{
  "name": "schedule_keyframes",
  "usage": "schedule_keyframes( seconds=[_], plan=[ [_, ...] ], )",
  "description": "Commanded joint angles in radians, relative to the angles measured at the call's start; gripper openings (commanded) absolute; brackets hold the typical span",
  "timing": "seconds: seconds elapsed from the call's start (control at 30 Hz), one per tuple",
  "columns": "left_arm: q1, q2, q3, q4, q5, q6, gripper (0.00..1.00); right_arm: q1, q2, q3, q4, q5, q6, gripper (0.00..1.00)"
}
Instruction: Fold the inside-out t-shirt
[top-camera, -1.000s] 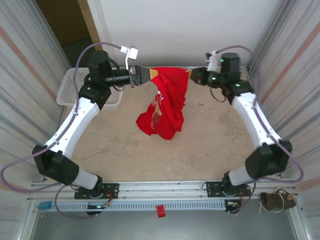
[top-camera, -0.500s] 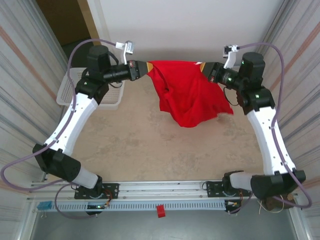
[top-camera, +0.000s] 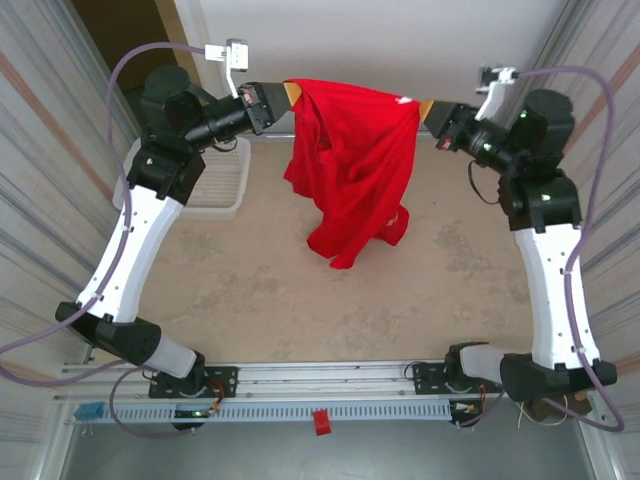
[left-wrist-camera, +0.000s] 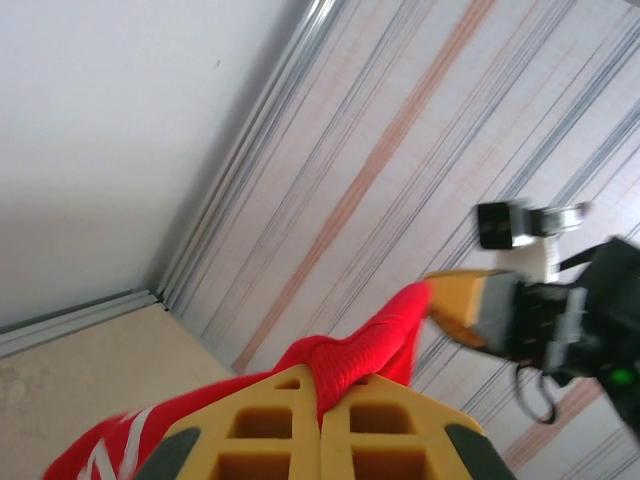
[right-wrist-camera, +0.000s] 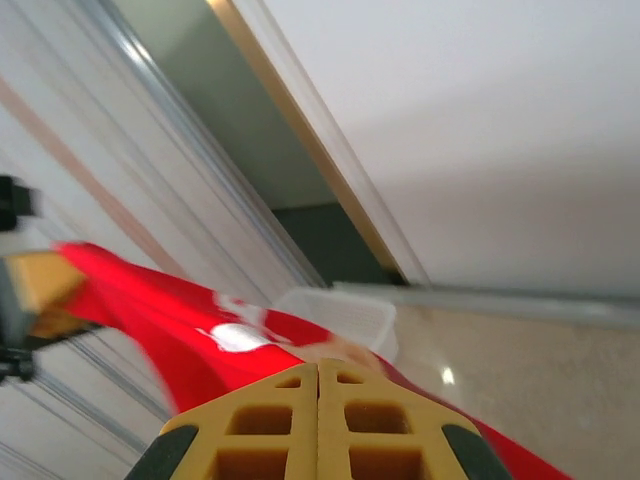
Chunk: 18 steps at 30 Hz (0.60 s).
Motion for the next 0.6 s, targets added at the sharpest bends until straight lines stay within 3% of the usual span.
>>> schedule_keyframes(
  seconds=[0.0, 0.13, 0.17, 0.23, 0.27, 0.33, 0.4, 0.47, 0.53, 0.57],
  plan=[
    [0.011, 0.002, 0.007, -0.070, -0.045, 0.035, 0.00, -0.018, 0.003, -0.138, 0.054, 0.001, 0.052, 0.00],
    [0.036, 0.048, -0.051, -0.131, -0.104, 0.061, 0.00, -0.008, -0.036, -0.231, 0.085, -0.038, 0.071, 0.00],
    [0.041, 0.068, -0.062, -0.151, -0.119, 0.069, 0.04, -0.005, -0.039, -0.244, 0.084, -0.043, 0.065, 0.00],
    [0.054, 0.108, -0.101, -0.176, -0.129, 0.090, 0.36, -0.002, -0.025, -0.274, 0.088, -0.079, 0.058, 0.00],
    [0.056, 0.116, -0.129, -0.182, -0.143, 0.104, 0.42, 0.000, -0.012, -0.283, 0.087, -0.098, 0.055, 0.00],
    [0.057, 0.115, -0.225, -0.163, -0.177, 0.124, 0.41, 0.018, 0.014, -0.311, 0.085, -0.106, 0.043, 0.00],
    [0.057, 0.102, -0.336, -0.103, -0.181, 0.108, 0.24, 0.055, 0.030, -0.349, 0.072, -0.074, 0.004, 0.00],
    [0.056, 0.090, -0.423, -0.051, -0.167, 0.075, 0.22, 0.118, 0.050, -0.415, 0.087, -0.026, -0.019, 0.01],
    [0.045, 0.064, -0.500, -0.017, -0.175, 0.059, 0.29, 0.200, 0.081, -0.495, 0.129, 0.044, -0.030, 0.39],
    [0.037, 0.052, -0.529, -0.011, -0.181, 0.060, 0.32, 0.235, 0.100, -0.525, 0.154, 0.069, -0.031, 0.52]
  ],
)
